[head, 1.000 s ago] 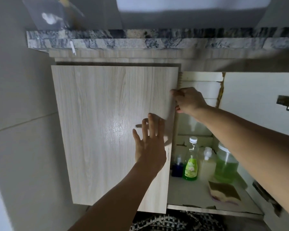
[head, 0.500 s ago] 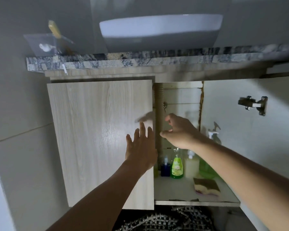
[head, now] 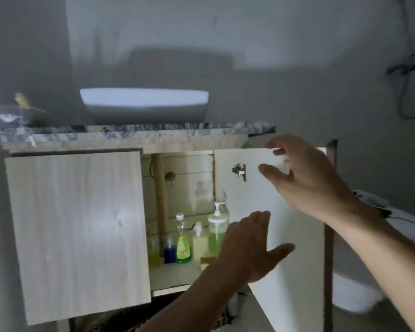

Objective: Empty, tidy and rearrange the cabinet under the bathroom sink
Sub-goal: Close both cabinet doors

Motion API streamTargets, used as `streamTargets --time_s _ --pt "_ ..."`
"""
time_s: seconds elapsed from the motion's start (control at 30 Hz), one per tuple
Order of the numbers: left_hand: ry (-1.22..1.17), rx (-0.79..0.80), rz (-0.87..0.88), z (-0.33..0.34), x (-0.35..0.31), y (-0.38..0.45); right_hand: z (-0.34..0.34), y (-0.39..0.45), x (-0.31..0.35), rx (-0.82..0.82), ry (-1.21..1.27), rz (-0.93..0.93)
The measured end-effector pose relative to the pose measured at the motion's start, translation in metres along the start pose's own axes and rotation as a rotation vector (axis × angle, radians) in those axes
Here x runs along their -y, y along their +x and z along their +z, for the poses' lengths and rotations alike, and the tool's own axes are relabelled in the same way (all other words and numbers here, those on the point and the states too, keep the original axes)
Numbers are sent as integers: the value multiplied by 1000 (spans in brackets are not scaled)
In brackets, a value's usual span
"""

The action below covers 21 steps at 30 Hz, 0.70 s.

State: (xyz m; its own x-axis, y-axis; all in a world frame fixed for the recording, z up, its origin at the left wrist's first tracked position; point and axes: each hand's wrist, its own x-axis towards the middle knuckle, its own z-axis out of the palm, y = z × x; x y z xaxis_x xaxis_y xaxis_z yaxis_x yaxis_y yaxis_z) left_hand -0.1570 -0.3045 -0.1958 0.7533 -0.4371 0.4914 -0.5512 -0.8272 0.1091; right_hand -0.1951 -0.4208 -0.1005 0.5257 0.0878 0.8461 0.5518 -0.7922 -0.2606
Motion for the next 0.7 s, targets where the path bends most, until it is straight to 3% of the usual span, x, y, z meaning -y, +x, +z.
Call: streamTargets --time_s 0.2,0.33,0.4,0.7 --pt "-47 -72 -11 2 -69 37 -63 12 -40 -126 -240 16" --pt "-75 -67 -54 15 -87 55 -64 9 -68 91 -63 440" --pt "-110 -97 -97 20 -87 61 -56 5 -76 218 38 550" --pt "-232 -69 -200 23 -46 51 -33 4 -53 328 -16 328"
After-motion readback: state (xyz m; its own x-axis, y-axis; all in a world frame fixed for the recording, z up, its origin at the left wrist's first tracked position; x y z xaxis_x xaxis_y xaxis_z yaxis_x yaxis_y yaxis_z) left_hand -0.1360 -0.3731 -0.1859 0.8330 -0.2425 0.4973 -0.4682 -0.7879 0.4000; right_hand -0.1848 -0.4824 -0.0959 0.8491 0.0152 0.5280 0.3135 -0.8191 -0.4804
